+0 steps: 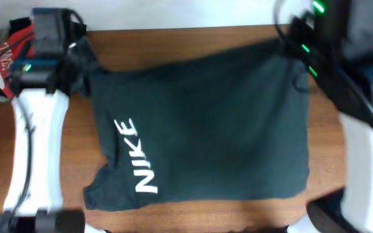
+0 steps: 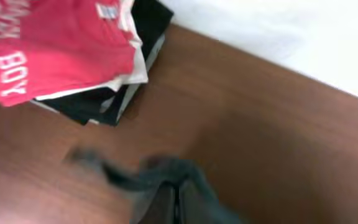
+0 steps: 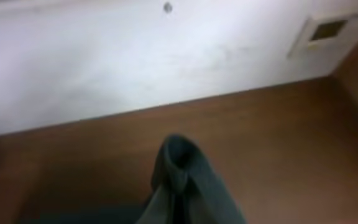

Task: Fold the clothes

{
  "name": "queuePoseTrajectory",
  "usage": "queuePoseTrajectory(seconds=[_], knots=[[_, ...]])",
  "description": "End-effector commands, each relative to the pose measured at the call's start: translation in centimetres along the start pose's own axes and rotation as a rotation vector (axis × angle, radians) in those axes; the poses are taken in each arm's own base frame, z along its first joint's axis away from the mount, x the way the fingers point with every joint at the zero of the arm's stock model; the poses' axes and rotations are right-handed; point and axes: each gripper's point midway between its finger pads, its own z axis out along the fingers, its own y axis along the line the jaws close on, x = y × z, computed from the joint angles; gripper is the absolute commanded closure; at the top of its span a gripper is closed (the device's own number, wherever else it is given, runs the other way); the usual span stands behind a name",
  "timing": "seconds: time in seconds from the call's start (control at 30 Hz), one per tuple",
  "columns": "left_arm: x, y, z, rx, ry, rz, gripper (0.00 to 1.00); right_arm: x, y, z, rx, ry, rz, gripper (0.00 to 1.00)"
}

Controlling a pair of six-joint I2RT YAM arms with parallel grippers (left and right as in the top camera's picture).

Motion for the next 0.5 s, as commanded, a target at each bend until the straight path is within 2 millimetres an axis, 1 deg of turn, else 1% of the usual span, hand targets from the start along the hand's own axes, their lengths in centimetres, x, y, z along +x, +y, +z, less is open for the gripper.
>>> queuePoseTrajectory(seconds=[0.0, 0.03, 0.07, 0.1, 0.13, 0.17, 0.2, 0.23, 0.27, 0.3, 0.37, 0.4, 0.43, 0.47], knots=[[-5.5, -0.8, -4.2, 0.053, -0.16, 0.046, 1.0, -4.0, -0.6, -1.3, -0.104, -0.13, -0.003, 0.96], [-8.0, -0.7, -7.7, 0.073, -0.249, 0.05, 1.0, -5.6, -2.1, -3.1, -0.105, -0.194, 0.027, 0.96], [-10.4, -0.2, -12.3, 0.093, -0.35, 0.034, 1.0, -7.3, -4.4, -6.1, -0.093, -0.273, 0.067, 0.96], [-12.2, 0.9, -17.2, 0.103, -0.451, 0.007, 1.0, -8.3, -6.1, -9.1, -0.111, -0.335, 0.095, 0.96], [-13.3, 2.1, -21.7, 0.113, -0.549, -0.021, 1.0, -9.1, -7.2, -12.6, -0.176, -0.402, 0.11, 0.96], [-13.8, 3.3, -25.8, 0.121, -0.638, -0.045, 1.0, -9.4, -8.5, -15.8, -0.216, -0.463, 0.119, 0.96], [-13.4, 4.1, -28.5, 0.127, -0.684, -0.057, 1.0, -9.0, -9.7, -17.1, -0.212, -0.473, 0.124, 0.96], [-12.8, 4.2, -29.2, 0.137, -0.68, -0.053, 1.0, -8.0, -10.7, -16.9, -0.183, -0.436, 0.14, 0.96], [-12.1, 3.8, -28.8, 0.155, -0.646, -0.039, 1.0, -6.9, -11.2, -16.2, -0.161, -0.383, 0.156, 0.96], [-11.5, 3.3, -27.5, 0.168, -0.593, -0.024, 1.0, -5.8, -11.5, -15.1, -0.151, -0.321, 0.168, 0.96], [-9.1, 1.3, -20.8, 0.211, -0.348, 0.024, 1.0, -1.7, -11.9, -10.2, -0.126, -0.075, 0.209, 0.96], [-6.3, 0.5, -15.0, 0.207, -0.131, 0.042, 1.0, -0.6, -12.0, -8.5, -0.121, 0.0, 0.215, 0.96], [-4.4, 0.3, -11.5, 0.19, 0.001, 0.047, 1.0, 0.4, -11.8, -6.6, -0.133, 0.073, 0.221, 0.96], [-2.2, 0.5, -7.9, 0.152, 0.134, 0.051, 0.99, 1.4, -12.0, -5.5, -0.124, 0.127, 0.231, 0.96]])
